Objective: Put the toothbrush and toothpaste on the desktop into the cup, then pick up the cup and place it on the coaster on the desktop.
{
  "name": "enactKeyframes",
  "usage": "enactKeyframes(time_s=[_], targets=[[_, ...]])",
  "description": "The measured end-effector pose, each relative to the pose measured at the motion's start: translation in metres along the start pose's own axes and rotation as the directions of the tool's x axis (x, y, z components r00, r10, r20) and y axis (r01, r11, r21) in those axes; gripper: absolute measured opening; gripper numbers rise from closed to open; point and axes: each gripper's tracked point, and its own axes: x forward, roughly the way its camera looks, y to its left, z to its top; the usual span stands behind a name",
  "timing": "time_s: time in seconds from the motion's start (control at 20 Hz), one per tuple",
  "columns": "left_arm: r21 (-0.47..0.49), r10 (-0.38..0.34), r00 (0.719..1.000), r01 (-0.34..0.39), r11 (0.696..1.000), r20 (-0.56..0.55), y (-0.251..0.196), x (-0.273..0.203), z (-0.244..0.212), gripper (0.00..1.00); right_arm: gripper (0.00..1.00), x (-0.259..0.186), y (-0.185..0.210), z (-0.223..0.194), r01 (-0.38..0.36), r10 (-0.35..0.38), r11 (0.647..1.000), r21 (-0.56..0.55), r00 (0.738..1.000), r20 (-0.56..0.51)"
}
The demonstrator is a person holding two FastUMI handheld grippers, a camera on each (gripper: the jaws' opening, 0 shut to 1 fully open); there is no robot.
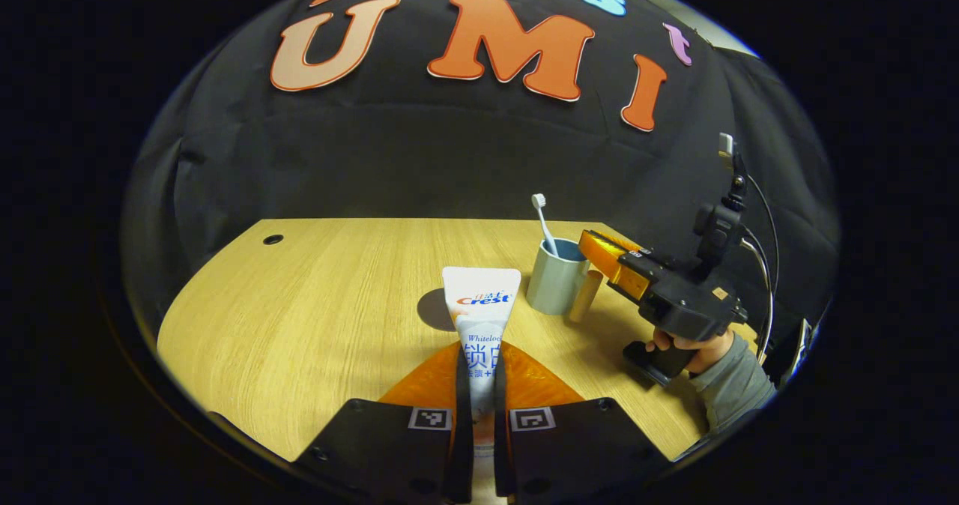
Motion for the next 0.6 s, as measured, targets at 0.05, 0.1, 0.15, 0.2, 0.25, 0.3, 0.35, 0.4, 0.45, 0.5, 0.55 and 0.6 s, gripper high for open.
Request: enactKeyframes(time_s=[0.05,0.1,0.15,0.2,0.25,0.3,0.35,0.4,0.45,0.5,0.55,0.6], targets=[[0.003,-0.012,1.0,0.012,1.0,0.011,-0.002,0.006,0.002,0.14,0.1,-0.006,-0.001,0.004,0.0,0.0,1.0,-0.001,1.0,0.005],[0.009,-0.024,0.999,0.023,1.0,0.026,-0.004,0.013,0.004,0.14,0.1,-0.011,-0.001,0.006,0.0,0.0,1.0,-0.005,1.0,0.01],[0.013,-0.037,0.998,0.036,0.999,0.044,-0.005,0.019,0.009,0.14,0.12,-0.016,-0.002,0.008,0.0,0.001,1.0,-0.011,1.0,0.012],[0.015,-0.054,0.997,0.053,0.998,0.064,-0.008,0.026,0.014,0.14,0.13,-0.022,-0.002,0.011,-0.001,0.001,1.0,-0.013,1.0,0.012],[0.015,-0.073,0.994,0.072,0.997,0.083,-0.011,0.031,0.02,0.14,0.17,-0.027,-0.001,0.012,-0.004,0.004,1.0,-0.013,1.0,0.012],[0.019,-0.09,0.99,0.088,0.996,0.106,-0.015,0.038,0.028,0.14,0.19,-0.032,-0.001,0.013,-0.007,0.007,1.0,-0.015,1.0,0.011],[0.023,-0.102,0.987,0.1,0.995,0.126,-0.02,0.047,0.035,0.14,0.24,-0.037,0.0,0.015,-0.011,0.011,1.0,-0.02,1.0,0.009],[0.026,-0.113,0.982,0.11,0.994,0.149,-0.023,0.054,0.045,0.14,0.25,-0.043,-0.001,0.014,-0.012,0.012,1.0,-0.028,1.0,0.009],[0.032,-0.122,0.978,0.118,0.992,0.17,-0.027,0.062,0.054,0.15,0.3,-0.049,-0.002,0.014,-0.009,0.009,1.0,-0.029,1.0,0.01],[0.04,-0.125,0.971,0.119,0.992,0.204,-0.03,0.069,0.063,0.15,0.33,-0.055,-0.002,0.013,-0.014,0.014,1.0,-0.018,1.0,0.013],[0.04,-0.135,0.965,0.129,0.991,0.226,-0.034,0.075,0.07,0.14,0.41,-0.061,0.0,0.012,-0.022,0.022,1.0,-0.008,1.0,0.018],[0.033,-0.147,0.96,0.143,0.989,0.237,-0.039,0.079,0.073,0.14,0.44,-0.066,-0.001,0.009,-0.02,0.02,1.0,-0.006,1.0,0.021]])
